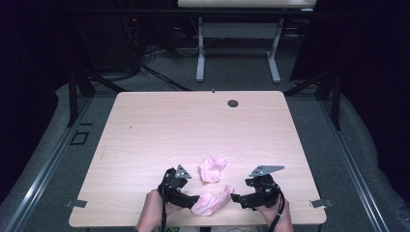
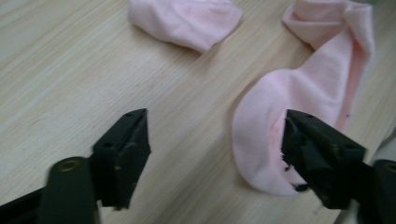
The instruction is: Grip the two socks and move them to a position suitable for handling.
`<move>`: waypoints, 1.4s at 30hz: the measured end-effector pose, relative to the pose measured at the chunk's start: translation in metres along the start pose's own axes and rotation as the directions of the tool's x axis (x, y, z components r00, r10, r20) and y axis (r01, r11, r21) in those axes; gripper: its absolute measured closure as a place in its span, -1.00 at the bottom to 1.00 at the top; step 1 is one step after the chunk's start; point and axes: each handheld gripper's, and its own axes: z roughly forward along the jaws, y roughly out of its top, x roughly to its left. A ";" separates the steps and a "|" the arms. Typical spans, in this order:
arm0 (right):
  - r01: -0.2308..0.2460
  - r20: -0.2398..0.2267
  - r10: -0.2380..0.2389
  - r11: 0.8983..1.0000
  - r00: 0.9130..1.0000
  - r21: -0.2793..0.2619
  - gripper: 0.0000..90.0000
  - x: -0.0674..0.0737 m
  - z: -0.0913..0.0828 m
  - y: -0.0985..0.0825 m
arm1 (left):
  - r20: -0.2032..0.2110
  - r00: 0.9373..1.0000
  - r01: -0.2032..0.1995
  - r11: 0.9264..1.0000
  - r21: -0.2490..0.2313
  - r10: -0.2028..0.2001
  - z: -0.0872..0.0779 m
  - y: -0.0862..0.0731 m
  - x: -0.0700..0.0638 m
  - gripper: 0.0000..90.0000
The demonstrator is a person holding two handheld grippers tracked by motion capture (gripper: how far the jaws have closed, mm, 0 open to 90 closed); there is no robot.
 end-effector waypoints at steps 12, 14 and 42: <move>0.020 -0.055 -0.015 0.996 0.998 0.083 0.58 0.010 0.031 0.007 | -0.001 0.998 -0.057 0.996 0.068 0.058 0.015 -0.005 -0.017 0.61; 0.020 -0.053 -0.015 0.996 0.998 0.082 0.77 0.009 0.033 0.007 | -0.001 0.998 -0.066 0.996 0.065 0.066 0.016 -0.006 -0.018 0.77; -0.004 0.041 0.002 0.999 0.999 0.046 0.96 0.011 0.013 -0.004 | 0.006 1.000 0.018 0.999 0.040 -0.019 0.006 -0.013 0.011 0.88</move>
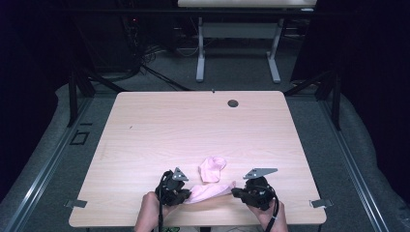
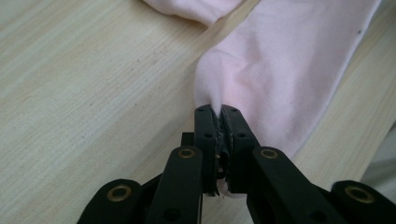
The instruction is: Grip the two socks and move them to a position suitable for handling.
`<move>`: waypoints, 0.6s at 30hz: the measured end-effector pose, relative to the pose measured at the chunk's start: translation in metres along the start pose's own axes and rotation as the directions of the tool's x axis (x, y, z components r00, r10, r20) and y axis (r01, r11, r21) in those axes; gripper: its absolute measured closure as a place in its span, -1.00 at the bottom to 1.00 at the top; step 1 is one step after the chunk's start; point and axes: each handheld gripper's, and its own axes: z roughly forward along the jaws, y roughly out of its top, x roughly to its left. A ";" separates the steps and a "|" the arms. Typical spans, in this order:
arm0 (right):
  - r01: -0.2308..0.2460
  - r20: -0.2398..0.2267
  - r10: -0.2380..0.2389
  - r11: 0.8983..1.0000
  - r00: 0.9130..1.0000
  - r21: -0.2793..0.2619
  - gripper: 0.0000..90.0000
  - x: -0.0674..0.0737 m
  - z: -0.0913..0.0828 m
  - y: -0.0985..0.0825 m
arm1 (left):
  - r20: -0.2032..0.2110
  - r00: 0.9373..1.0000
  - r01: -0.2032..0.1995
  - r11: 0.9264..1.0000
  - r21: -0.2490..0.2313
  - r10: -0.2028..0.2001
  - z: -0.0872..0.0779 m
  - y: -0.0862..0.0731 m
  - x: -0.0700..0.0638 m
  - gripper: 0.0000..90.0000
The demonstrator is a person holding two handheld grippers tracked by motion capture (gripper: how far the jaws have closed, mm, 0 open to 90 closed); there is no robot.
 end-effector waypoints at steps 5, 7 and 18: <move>0.094 -0.038 -0.093 0.996 0.995 0.012 0.44 0.002 0.005 -0.003 | -0.017 1.000 -0.002 1.000 -0.007 0.002 0.003 -0.002 0.001 0.63; 0.151 -0.025 -0.151 0.989 0.988 -0.012 0.25 0.004 -0.004 -0.001 | -0.013 1.000 0.005 1.000 -0.006 -0.005 0.003 -0.003 0.003 0.59; 0.375 -0.036 -0.373 0.926 0.927 0.052 -0.01 0.022 -0.007 0.000 | -0.037 0.999 0.014 1.000 -0.025 -0.015 0.001 -0.004 0.003 0.31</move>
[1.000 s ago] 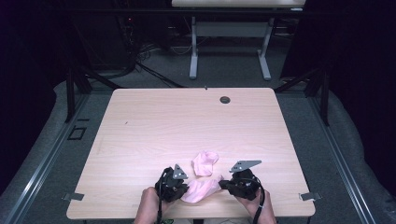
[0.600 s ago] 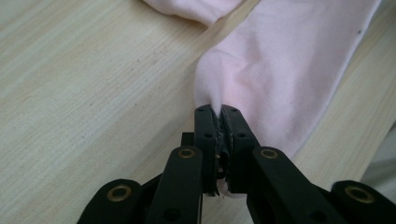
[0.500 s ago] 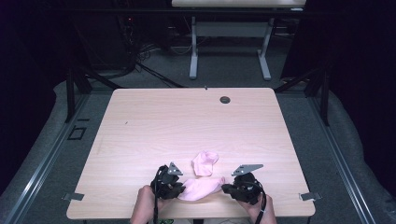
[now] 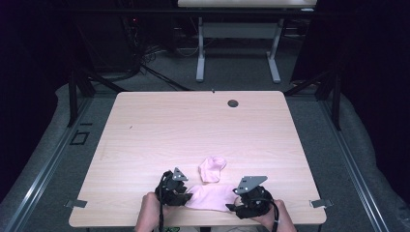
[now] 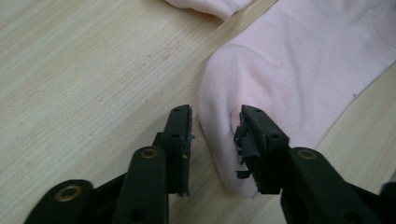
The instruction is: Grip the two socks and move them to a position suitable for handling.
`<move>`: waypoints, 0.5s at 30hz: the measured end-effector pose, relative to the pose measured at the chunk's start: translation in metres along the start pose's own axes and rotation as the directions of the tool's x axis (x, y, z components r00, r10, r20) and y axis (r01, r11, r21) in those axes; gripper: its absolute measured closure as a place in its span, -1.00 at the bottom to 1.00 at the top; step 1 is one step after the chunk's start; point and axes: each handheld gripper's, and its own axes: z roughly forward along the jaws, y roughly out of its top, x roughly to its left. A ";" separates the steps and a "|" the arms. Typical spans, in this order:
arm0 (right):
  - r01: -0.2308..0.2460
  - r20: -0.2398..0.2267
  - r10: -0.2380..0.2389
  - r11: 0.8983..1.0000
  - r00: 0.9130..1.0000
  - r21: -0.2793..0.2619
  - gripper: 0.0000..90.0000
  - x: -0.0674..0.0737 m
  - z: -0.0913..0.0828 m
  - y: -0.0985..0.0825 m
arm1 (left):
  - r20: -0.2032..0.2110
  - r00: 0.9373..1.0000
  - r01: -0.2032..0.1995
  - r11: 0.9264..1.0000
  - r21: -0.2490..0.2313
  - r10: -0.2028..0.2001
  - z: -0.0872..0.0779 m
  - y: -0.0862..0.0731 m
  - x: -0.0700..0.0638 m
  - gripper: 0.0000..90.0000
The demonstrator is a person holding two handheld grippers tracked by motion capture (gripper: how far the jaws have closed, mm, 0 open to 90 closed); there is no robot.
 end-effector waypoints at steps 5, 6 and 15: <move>0.033 -0.032 -0.032 0.999 0.999 0.036 0.15 0.006 0.019 -0.006 | -0.041 0.999 -0.023 0.999 -0.038 0.021 -0.010 -0.002 -0.004 0.06; 0.037 -0.034 -0.036 0.998 0.999 0.047 0.19 0.006 0.023 -0.007 | -0.047 0.999 -0.027 0.999 -0.045 0.025 -0.012 -0.003 -0.004 0.01; 0.001 -0.049 0.001 0.999 0.999 0.033 0.88 0.006 0.030 -0.012 | -0.034 0.996 -0.084 0.990 -0.109 0.081 -0.018 -0.008 -0.016 -0.14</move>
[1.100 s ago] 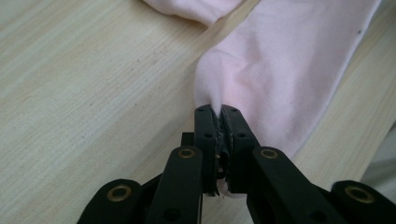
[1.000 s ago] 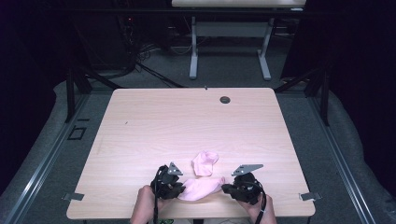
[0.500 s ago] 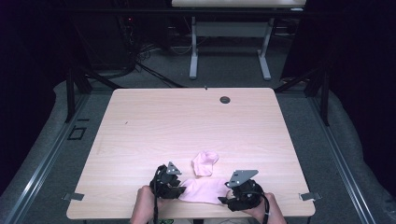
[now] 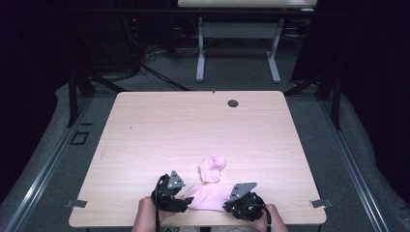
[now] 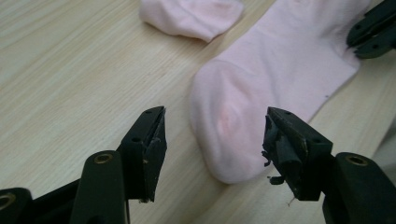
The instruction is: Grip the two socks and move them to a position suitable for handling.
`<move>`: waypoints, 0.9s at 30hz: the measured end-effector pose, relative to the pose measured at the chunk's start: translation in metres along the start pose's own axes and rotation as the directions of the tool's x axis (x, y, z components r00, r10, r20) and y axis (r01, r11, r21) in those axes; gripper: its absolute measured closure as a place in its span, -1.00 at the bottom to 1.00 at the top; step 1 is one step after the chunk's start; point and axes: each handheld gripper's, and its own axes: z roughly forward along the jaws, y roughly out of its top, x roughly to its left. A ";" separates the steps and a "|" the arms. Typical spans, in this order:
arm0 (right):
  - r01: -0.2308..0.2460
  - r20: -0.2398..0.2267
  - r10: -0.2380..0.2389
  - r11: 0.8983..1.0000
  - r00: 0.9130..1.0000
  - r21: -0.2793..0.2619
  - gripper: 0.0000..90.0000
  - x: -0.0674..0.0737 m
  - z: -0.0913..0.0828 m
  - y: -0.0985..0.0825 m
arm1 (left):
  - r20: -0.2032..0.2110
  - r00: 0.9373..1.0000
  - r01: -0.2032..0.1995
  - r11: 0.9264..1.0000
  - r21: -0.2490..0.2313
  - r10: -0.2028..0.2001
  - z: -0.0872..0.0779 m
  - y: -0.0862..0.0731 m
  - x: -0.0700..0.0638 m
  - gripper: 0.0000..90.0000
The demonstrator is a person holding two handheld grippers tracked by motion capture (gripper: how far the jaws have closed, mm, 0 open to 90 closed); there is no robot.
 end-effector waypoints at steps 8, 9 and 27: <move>-0.153 -0.059 0.146 0.981 0.987 -0.122 0.91 -0.008 -0.019 0.012 | 0.054 0.991 -0.122 0.992 -0.019 0.123 0.010 0.011 -0.028 -0.12; -0.180 -0.060 0.173 0.973 0.983 -0.143 0.91 -0.010 -0.025 0.016 | 0.059 0.990 -0.129 0.991 -0.025 0.131 0.012 0.013 -0.031 -0.14; -0.207 0.078 0.226 0.959 0.971 -0.191 0.41 -0.013 -0.027 0.004 | 0.137 0.988 -0.057 0.996 -0.064 0.065 0.029 0.056 -0.029 0.97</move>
